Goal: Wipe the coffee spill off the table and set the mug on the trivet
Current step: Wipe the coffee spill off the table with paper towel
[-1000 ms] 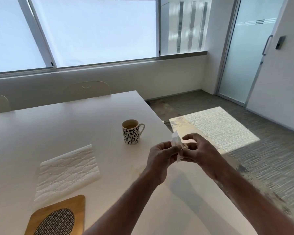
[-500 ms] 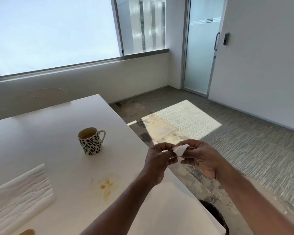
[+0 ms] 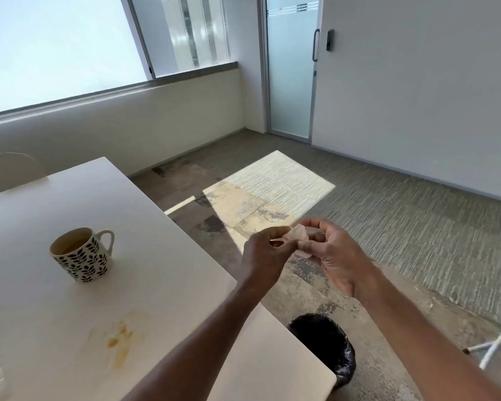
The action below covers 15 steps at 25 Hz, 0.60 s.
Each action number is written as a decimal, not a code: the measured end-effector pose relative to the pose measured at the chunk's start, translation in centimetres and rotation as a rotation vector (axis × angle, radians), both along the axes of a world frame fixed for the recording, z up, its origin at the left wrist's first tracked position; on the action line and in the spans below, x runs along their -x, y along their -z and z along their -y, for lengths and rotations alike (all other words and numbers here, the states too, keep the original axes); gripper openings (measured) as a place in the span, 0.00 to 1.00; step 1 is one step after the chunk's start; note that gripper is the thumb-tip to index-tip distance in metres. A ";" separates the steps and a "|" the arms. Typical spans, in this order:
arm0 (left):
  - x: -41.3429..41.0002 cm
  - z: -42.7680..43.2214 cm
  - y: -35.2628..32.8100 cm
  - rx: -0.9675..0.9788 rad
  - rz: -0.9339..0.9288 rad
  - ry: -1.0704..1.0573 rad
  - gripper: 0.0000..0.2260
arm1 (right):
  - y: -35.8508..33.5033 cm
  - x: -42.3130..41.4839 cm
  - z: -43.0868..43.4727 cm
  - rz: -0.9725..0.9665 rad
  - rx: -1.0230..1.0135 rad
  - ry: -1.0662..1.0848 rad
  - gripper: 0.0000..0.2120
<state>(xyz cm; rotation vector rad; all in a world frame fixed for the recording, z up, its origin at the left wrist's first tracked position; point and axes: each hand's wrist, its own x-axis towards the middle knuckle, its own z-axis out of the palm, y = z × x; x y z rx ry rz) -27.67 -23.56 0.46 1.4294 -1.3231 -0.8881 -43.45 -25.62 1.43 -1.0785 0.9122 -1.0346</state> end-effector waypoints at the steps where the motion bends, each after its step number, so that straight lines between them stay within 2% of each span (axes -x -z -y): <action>1: 0.5 0.4 0.3 0.012 0.029 0.022 0.17 | 0.2 0.4 -0.1 -0.045 0.041 0.031 0.21; 4: 1.5 1.3 1.3 0.025 -0.045 0.066 0.10 | 0.5 2.0 -0.3 -0.402 0.305 0.023 0.21; 7: 2.2 1.7 2.4 -0.014 -0.156 0.087 0.11 | 0.7 3.1 0.0 -0.782 0.546 0.006 0.26; 9: 2.8 2.1 2.7 -0.024 -0.159 0.157 0.10 | 1.1 3.6 0.1 -0.812 0.634 0.104 0.22; 11: 3.3 2.4 2.7 -0.045 -0.184 0.264 0.06 | 2.1 4.2 0.2 -0.719 0.669 0.167 0.16; 12: 3.4 2.7 2.7 -0.068 -0.176 0.304 0.10 | 2.9 4.5 0.4 -0.704 0.706 0.195 0.13; 13: 3.4 3.0 2.9 -0.090 -0.134 0.322 0.14 | 4.1 4.8 0.5 -0.728 0.761 0.231 0.12; 15: 3.4 3.2 3.9 -0.109 0.046 0.297 0.13 | 7.2 5.3 0.8 -0.832 0.862 0.328 0.12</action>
